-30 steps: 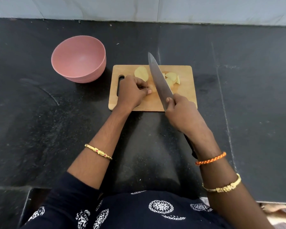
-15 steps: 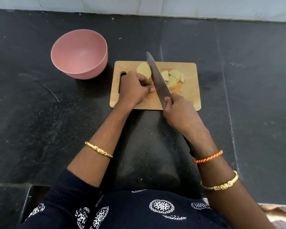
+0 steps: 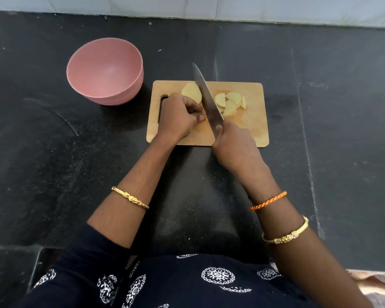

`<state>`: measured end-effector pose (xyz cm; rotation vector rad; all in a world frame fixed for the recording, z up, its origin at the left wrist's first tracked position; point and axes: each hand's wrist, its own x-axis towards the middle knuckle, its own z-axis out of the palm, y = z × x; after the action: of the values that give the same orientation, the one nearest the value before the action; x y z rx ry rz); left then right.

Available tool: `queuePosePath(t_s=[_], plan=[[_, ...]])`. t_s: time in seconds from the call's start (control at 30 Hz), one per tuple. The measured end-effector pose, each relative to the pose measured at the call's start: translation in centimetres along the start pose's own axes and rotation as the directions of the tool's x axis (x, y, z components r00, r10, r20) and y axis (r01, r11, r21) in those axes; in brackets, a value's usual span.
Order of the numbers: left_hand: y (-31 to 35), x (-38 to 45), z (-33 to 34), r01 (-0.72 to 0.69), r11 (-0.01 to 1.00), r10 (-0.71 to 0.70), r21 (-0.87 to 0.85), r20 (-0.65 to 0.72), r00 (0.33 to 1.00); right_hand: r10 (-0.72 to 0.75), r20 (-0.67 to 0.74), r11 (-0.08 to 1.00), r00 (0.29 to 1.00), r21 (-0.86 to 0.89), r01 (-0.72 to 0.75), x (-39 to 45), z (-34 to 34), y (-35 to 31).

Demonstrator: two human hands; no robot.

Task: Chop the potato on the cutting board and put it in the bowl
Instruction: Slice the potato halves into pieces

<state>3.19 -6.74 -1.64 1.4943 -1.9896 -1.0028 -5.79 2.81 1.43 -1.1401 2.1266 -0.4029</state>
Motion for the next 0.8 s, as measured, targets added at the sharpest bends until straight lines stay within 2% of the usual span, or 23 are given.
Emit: queuePosePath(t_s=[0.1,0.2,0.3,0.5,0.57,0.67,0.8], plan=[[0.1,-0.4,0.4,-0.009,1.0,0.007,-0.022,-0.064,0.998,0.028,0.012,0.997,1.0,-0.068,-0.027,-0.9,0.6,0.5],[0.0,-0.3,0.6,0.003,0.999,-0.005,-0.032,-0.068,0.998,0.042,0.012,0.996,0.999,-0.083,-0.041,-1.9,0.6,1.5],[0.0,-0.3,0.5,-0.018,1.0,0.017,-0.017,-0.05,0.999,0.01,0.0,1.0,1.0,-0.015,-0.01,-2.9,0.1,3.0],[-0.1,-0.5,-0.1,-0.041,0.998,0.04,0.04,0.032,0.999,-0.012,-0.126,0.982,0.992,0.186,0.036,-2.7,-1.9,4.7],[0.1,-0.6,-0.3,-0.118,0.98,0.107,0.16,0.08,0.991,0.002,-0.147,0.979,0.989,0.203,0.029,-2.0,-2.2,5.1],[0.5,-0.3,-1.0,-0.345,0.849,0.292,0.401,0.188,0.938,-0.001,-0.156,0.977,0.988,0.212,0.034,-1.5,-2.3,5.5],[1.1,1.0,-1.6,-0.522,0.715,0.387,0.465,0.359,0.849,-0.005,-0.155,0.969,0.988,0.241,0.043,-1.3,-2.1,5.8]])
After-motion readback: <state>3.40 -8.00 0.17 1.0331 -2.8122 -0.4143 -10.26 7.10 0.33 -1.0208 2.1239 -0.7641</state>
